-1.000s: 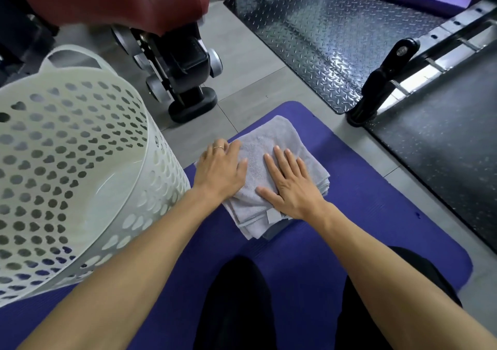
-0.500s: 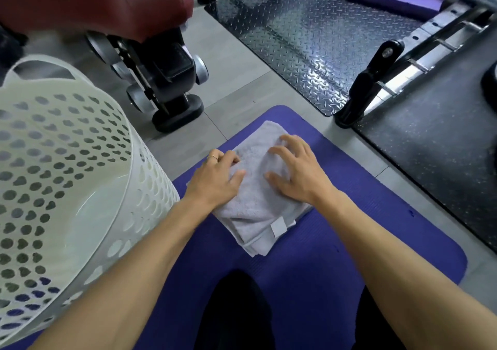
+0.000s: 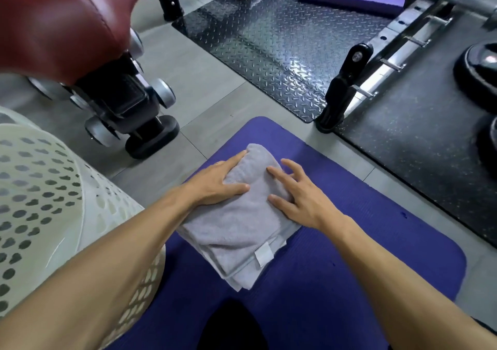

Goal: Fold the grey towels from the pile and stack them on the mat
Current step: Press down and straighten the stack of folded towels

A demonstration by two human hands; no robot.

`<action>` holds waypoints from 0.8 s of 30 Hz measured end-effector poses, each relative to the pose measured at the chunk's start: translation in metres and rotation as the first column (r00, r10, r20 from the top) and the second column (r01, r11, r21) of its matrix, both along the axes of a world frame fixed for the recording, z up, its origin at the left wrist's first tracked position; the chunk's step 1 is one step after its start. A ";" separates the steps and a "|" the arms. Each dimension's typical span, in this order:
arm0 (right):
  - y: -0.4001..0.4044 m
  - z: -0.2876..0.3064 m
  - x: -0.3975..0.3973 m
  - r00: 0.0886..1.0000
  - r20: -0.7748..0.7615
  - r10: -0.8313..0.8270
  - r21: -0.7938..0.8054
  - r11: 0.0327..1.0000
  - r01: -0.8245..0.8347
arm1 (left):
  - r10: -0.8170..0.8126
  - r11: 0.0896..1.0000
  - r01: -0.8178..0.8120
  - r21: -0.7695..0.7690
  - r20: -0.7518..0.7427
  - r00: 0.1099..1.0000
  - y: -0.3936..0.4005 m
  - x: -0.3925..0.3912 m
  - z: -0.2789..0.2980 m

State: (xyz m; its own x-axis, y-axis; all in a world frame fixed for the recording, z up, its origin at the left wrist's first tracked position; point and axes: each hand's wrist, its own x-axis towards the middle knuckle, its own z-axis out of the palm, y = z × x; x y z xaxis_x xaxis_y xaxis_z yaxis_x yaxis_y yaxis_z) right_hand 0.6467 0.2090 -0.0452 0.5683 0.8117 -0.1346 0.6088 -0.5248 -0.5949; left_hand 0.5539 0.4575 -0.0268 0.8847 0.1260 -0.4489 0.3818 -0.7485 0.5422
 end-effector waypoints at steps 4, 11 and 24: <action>0.006 0.002 0.002 0.995 -0.075 0.072 -0.019 0.997 -0.073 | 0.139 0.990 -0.133 -0.058 0.137 0.981 -0.004 -0.025 -0.001; 0.011 0.003 -0.001 0.984 -0.129 0.123 -0.069 0.989 -0.133 | 0.207 0.967 -0.201 -0.157 0.023 0.978 0.006 -0.064 0.010; 0.011 0.022 -0.014 0.956 0.238 0.174 -0.026 0.985 -0.173 | 0.142 0.963 -0.171 0.206 0.150 0.978 -0.025 -0.090 0.021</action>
State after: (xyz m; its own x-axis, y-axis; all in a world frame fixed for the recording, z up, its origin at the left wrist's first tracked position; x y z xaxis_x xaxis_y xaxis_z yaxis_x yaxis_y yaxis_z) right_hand 0.6324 0.2198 -0.0229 0.4351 0.9003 -0.0162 0.8144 -0.4011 -0.4194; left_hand 0.4640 0.4324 -0.0055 0.8958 0.3488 -0.2753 0.4391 -0.7903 0.4274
